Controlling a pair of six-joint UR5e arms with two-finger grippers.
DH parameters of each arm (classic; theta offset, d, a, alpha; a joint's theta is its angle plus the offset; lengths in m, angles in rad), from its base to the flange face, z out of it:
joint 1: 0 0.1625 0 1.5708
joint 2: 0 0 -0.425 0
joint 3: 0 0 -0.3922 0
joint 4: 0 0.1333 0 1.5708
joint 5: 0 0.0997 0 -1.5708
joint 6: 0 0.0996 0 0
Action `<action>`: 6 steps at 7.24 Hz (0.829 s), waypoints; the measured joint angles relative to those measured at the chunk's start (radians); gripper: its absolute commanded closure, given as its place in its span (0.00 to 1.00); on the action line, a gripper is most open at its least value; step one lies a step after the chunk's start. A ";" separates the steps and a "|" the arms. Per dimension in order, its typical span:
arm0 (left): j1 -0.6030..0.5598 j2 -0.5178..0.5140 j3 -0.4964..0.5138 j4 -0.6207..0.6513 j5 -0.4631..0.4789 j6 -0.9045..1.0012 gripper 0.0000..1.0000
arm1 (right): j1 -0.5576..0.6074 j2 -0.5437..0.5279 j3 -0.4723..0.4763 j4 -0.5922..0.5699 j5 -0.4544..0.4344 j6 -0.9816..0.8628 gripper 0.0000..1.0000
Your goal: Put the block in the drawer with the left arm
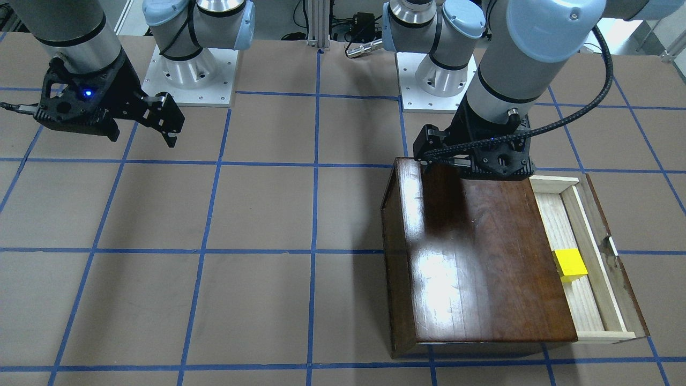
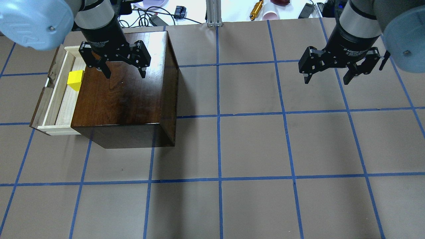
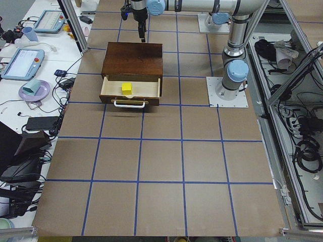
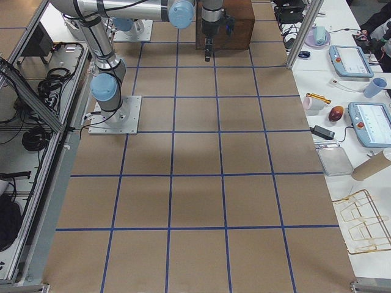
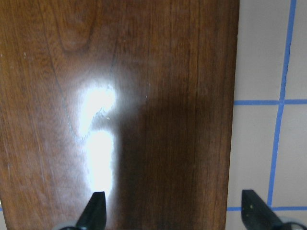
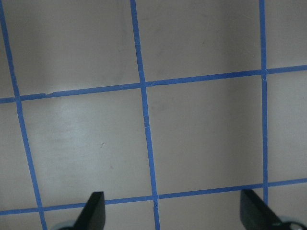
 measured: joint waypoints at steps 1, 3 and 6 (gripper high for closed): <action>0.007 0.014 -0.017 0.004 -0.001 0.013 0.00 | 0.000 0.000 0.000 0.000 0.000 0.000 0.00; 0.038 0.026 -0.044 0.019 -0.018 0.025 0.00 | 0.000 0.000 0.000 0.000 0.000 0.000 0.00; 0.054 0.031 -0.055 0.022 -0.030 0.039 0.00 | -0.001 0.000 0.000 0.000 0.000 0.000 0.00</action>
